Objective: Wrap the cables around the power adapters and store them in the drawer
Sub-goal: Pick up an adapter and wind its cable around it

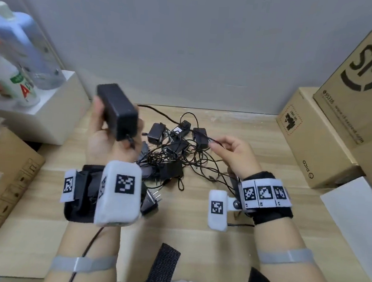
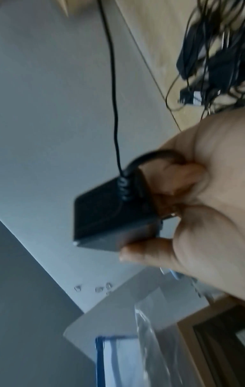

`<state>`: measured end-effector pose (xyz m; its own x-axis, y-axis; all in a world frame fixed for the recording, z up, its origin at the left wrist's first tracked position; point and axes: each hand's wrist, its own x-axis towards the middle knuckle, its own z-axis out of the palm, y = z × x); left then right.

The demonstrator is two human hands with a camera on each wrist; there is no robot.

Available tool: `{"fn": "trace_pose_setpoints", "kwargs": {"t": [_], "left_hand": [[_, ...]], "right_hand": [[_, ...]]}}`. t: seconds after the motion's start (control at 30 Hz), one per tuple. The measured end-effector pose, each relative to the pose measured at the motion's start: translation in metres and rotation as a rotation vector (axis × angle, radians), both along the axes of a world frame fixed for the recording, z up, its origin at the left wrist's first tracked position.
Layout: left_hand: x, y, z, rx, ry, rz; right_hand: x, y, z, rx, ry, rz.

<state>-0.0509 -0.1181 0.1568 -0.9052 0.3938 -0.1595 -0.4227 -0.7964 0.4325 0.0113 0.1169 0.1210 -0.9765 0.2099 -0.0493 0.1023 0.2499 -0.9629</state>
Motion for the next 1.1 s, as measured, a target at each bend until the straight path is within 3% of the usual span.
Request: {"fn": "trace_pose_setpoints", "kwargs": {"t": [0.13,0.23,0.37,0.47,0.57,0.67,0.73,0.9,1.1], "left_hand": [[-0.015,-0.02,0.0,-0.051,-0.117,0.43],[-0.019,-0.019,-0.01,-0.018,-0.187,0.508],[-0.014,0.01,-0.013,-0.15,-0.14,0.258],[-0.004,0.037,-0.014,-0.17,-0.097,0.076],[0.007,0.058,-0.01,-0.257,-0.074,-0.055],[0.011,0.066,-0.013,-0.285,-0.054,-0.119],[0.012,0.067,-0.015,-0.282,-0.074,-0.132],[0.009,0.064,-0.019,-0.235,-0.024,-0.172],[0.005,0.064,-0.031,-0.262,0.01,-0.165]], "right_hand": [[0.008,0.034,-0.042,-0.015,-0.131,-0.336],[0.007,0.041,-0.041,-0.128,-0.146,-0.411],[-0.006,0.024,-0.011,-0.319,-0.151,-0.303],[-0.018,0.008,0.002,-0.017,-0.232,-0.274],[-0.018,-0.01,0.014,0.23,-0.082,-0.182],[-0.014,-0.025,0.021,0.031,-0.014,0.187],[-0.011,-0.029,0.022,-0.186,-0.041,0.283],[-0.008,-0.024,0.007,-0.377,-0.016,0.256],[-0.003,-0.021,0.002,-0.411,0.021,0.2]]}}
